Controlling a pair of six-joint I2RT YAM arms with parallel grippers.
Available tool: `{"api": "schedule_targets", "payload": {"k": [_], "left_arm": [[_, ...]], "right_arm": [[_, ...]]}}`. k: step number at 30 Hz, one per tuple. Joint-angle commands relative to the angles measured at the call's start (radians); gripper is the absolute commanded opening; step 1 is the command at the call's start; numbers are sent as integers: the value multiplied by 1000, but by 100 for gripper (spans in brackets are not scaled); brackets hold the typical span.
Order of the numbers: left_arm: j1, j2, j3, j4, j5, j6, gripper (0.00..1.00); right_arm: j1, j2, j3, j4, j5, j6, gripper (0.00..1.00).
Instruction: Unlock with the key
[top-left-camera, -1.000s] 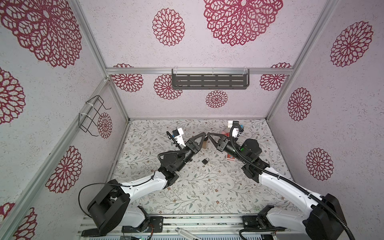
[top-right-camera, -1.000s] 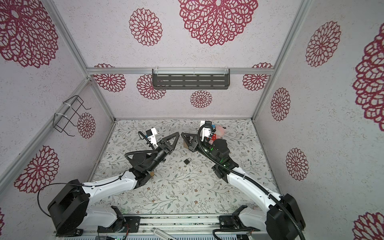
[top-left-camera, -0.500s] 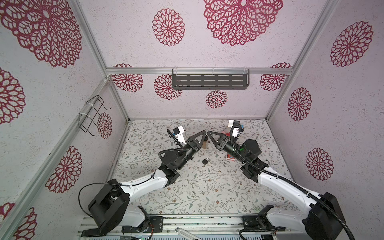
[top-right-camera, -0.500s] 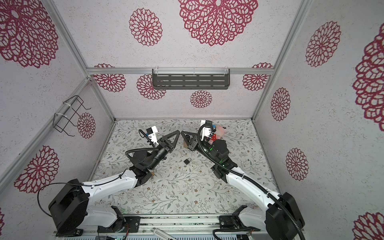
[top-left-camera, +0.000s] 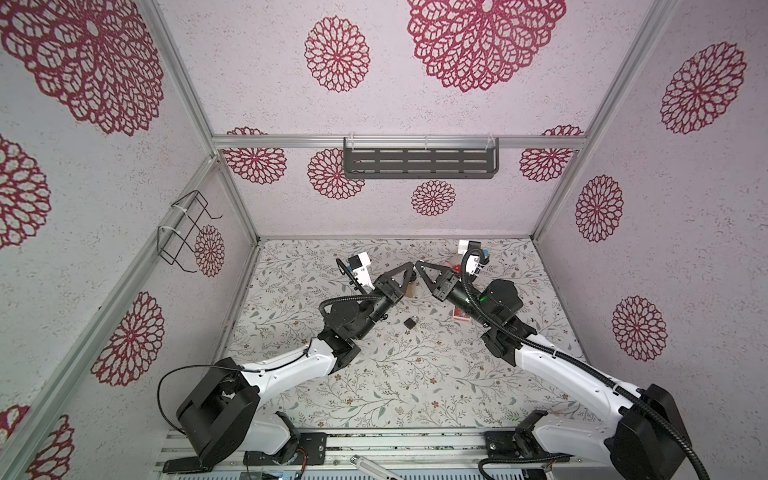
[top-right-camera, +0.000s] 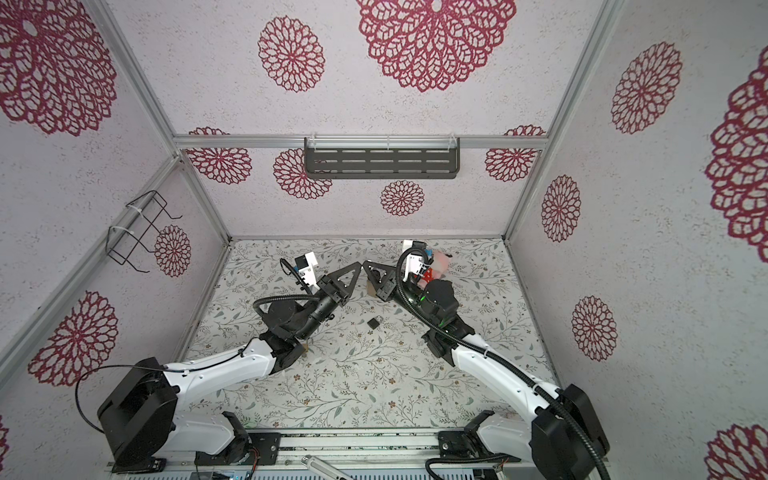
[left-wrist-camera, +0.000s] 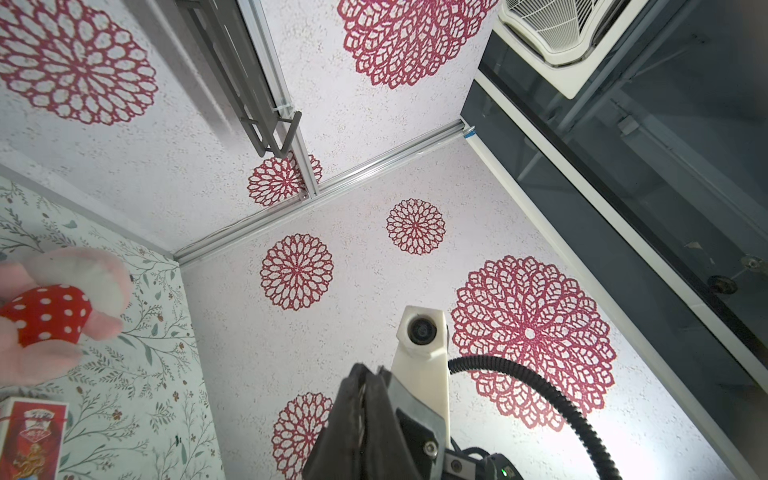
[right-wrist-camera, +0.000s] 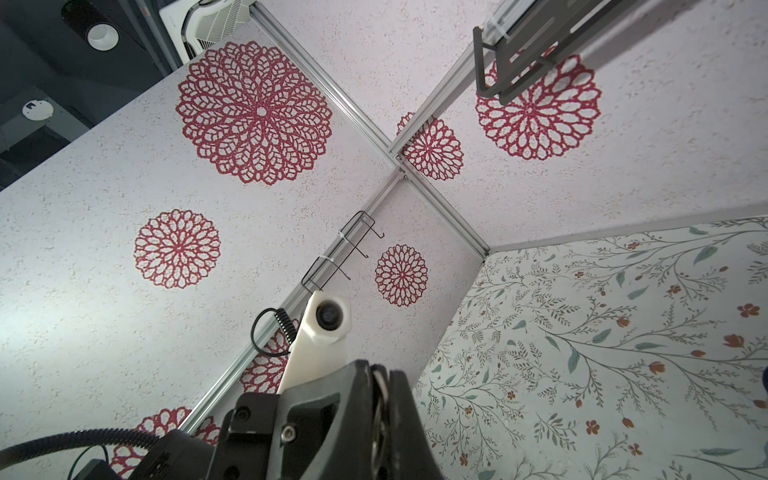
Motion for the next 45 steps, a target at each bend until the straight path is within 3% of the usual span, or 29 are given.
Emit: {"api": "schedule_targets", "payload": {"k": [1,6,10,15,20,26,31,40,45], "left_arm": [[-10,0,19,-28,14,22,0],[-6,-9,15,-59,9,33,0],[16,-34,7,-114,35,51,0],[95,-121,27,-392,144,153,0],[167,-199,163,-872,227,400,0],[202,-190,292,-1146,365,669,0],[220,-126,417,-1343,448,815,0],[221,-68,512,-1438,543,959,0],[222,-49,539,-1449,583,1012,0]], "right_arm": [[4,-2,0,45,-1,-24,0],[4,-2,3,34,-7,-37,2],[-3,-18,4,4,-9,-57,23],[-52,-53,-9,-63,-50,-41,41],[-112,-110,-9,-177,-133,-74,52],[-175,-128,54,-381,-346,-191,56],[-220,-122,67,-424,-514,-237,56],[-244,-54,65,-382,-614,-271,53],[-242,-20,31,-244,-663,-218,49]]}}
